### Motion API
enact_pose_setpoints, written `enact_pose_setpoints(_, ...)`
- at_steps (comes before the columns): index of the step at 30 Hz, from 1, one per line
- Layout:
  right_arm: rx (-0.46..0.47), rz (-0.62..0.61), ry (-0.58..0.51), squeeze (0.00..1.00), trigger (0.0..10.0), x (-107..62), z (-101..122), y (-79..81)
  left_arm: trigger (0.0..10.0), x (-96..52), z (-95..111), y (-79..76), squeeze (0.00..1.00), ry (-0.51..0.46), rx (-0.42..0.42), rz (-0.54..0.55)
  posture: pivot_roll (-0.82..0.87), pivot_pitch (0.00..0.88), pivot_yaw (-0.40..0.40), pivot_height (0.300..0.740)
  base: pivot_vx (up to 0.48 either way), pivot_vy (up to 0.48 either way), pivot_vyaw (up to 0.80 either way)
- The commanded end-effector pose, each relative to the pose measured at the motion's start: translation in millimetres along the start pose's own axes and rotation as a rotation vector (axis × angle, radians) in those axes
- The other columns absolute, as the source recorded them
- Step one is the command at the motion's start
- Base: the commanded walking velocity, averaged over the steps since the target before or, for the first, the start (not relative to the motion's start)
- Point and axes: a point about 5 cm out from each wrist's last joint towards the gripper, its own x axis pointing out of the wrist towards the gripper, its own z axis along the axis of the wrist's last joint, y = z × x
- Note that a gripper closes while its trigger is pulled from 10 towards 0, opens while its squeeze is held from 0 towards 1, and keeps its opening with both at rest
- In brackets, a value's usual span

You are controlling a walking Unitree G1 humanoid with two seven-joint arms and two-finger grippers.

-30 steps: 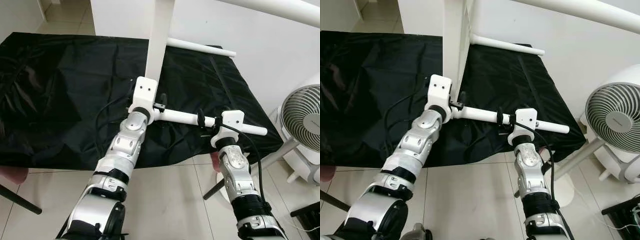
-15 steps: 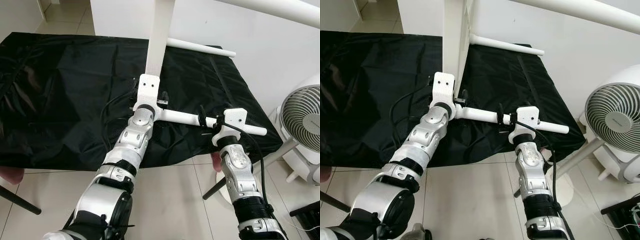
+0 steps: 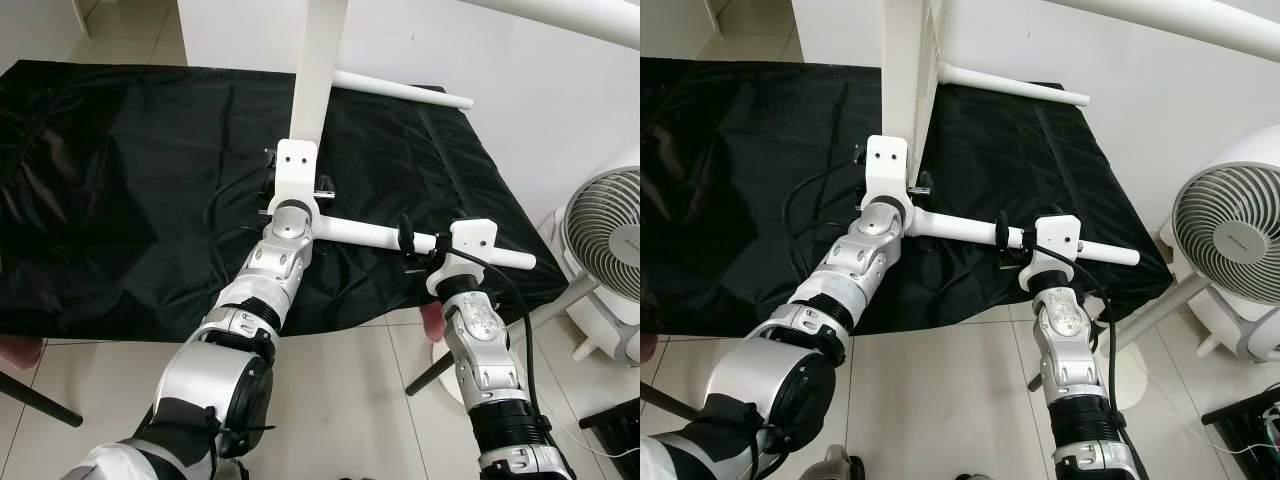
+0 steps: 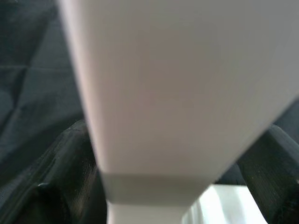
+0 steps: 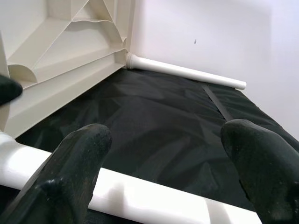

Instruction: Building children table

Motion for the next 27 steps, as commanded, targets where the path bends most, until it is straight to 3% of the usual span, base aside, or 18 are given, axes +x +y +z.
enact_pose_setpoints(1,-0.011,-0.006,0.022,0.0,10.0,-4.2,-3.4,-3.0,10.0,-0.7,-2.1,-0.7,0.0,0.008,-0.013,0.091,0.0,0.119,-0.057,0.74,0.0,0.0,0.0)
enact_pose_setpoints(7,-0.005,-0.007,0.025,0.0,10.0,-6.4,-1.8,0.0,10.0,1.1,3.8,1.5,0.0,-0.004,-0.112,0.193,-0.01,0.125,-0.054,0.74,0.0,0.0,0.0)
enact_pose_setpoints(11,-0.001,-0.005,0.027,0.0,10.0,-7.2,-1.6,1.7,10.0,1.5,7.8,1.8,0.0,-0.014,-0.129,0.226,-0.01,0.125,-0.055,0.74,0.0,0.0,0.0)
enact_pose_setpoints(18,0.001,-0.004,0.031,0.0,10.0,-7.1,-0.4,2.2,10.0,5.2,24.3,15.8,0.0,-0.081,-0.203,0.325,-0.02,0.121,-0.056,0.74,0.0,0.0,0.0)
enact_pose_setpoints(22,0.001,-0.004,0.031,0.0,10.0,-7.1,-0.3,2.2,10.0,5.3,24.8,16.4,0.0,-0.085,-0.209,0.329,-0.02,0.121,-0.056,0.74,0.0,0.0,0.0)
enact_pose_setpoints(25,0.001,-0.001,0.031,0.0,10.0,-6.6,0.5,2.6,10.0,6.6,39.4,16.0,0.0,-0.153,-0.24,0.299,-0.03,0.117,-0.059,0.74,0.0,0.0,0.0)
enact_pose_setpoints(27,-0.001,0.001,0.031,0.0,10.0,-6.4,0.9,2.9,10.0,6.5,43.8,5.2,0.0,-0.181,-0.259,0.187,-0.03,0.117,-0.061,0.74,0.0,0.0,0.0)
